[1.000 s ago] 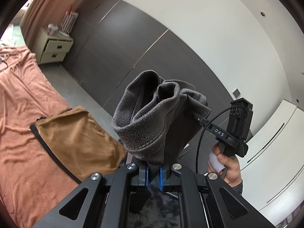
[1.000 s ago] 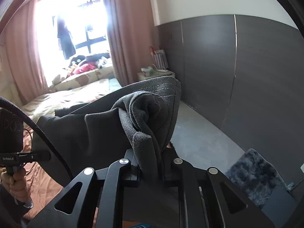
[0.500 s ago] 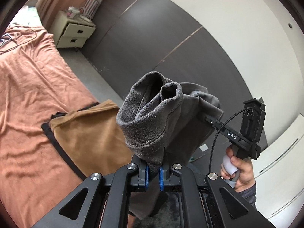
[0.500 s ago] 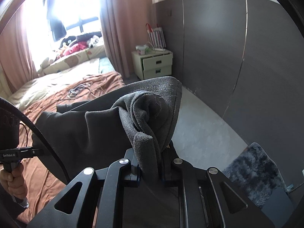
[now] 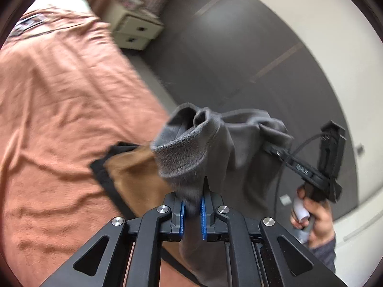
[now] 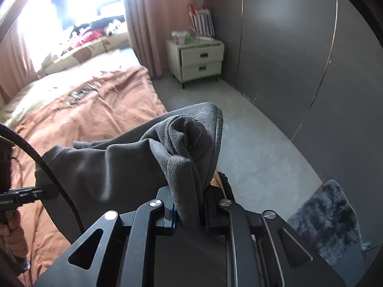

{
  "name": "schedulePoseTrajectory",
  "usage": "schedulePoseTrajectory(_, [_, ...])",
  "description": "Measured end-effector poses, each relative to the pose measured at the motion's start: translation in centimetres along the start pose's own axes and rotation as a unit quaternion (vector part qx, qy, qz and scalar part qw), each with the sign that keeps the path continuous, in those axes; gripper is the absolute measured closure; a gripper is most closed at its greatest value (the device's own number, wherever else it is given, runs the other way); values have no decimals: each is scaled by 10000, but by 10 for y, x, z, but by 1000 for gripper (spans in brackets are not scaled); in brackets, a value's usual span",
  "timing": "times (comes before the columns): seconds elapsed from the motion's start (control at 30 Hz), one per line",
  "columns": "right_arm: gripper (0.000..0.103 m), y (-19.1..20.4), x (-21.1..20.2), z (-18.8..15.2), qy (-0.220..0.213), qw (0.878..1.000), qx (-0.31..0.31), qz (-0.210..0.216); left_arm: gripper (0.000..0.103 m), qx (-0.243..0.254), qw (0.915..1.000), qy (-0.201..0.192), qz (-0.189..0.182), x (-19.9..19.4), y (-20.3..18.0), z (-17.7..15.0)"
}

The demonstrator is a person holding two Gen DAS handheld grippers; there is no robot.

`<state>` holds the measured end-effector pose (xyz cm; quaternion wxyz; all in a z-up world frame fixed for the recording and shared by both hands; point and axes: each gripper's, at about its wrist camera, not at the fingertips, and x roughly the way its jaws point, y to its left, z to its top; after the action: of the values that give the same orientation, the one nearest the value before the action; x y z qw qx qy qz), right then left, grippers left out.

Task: Fold small clothes
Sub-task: 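Lift the folded grey shirt with both grippers and carry it toward the clothes stack, then lower the grey shirt onto the folded clothes stack and open both grippers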

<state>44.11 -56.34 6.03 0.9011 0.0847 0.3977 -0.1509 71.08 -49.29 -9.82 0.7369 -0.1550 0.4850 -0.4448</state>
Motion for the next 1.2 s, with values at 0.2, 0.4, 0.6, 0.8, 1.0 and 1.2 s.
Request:
schedulePoseTrajectory(0.2, [76, -10, 5, 6, 31, 9996, 263, -118, 59, -293, 9961, 18, 831, 5, 46, -1])
schedulePoseTrajectory(0.4, [76, -25, -12, -20, 81, 9997, 248, -36, 58, 128, 9945, -10, 1042, 1, 41, 4])
schedulePoseTrajectory(0.6, [78, -29, -8, -54, 133, 9998, 80, 136, 58, 845, 9911, -13, 1029, 10, 14, 12])
schedulePoseTrajectory(0.8, [80, -19, 21, -38, 356, 9991, 39, 240, 58, 1466, 9822, 60, 1173, 42, -12, 15])
schedulePoseTrajectory(1.0, [90, -20, 68, -5, 737, 9970, 195, 136, 58, 1578, 9749, 330, 1537, 84, -5, 20])
schedulePoseTrajectory(1.2, [91, -25, 111, 28, 944, 9950, 337, 52, 63, 1331, 9732, 378, 1837, 101, 27, 21])
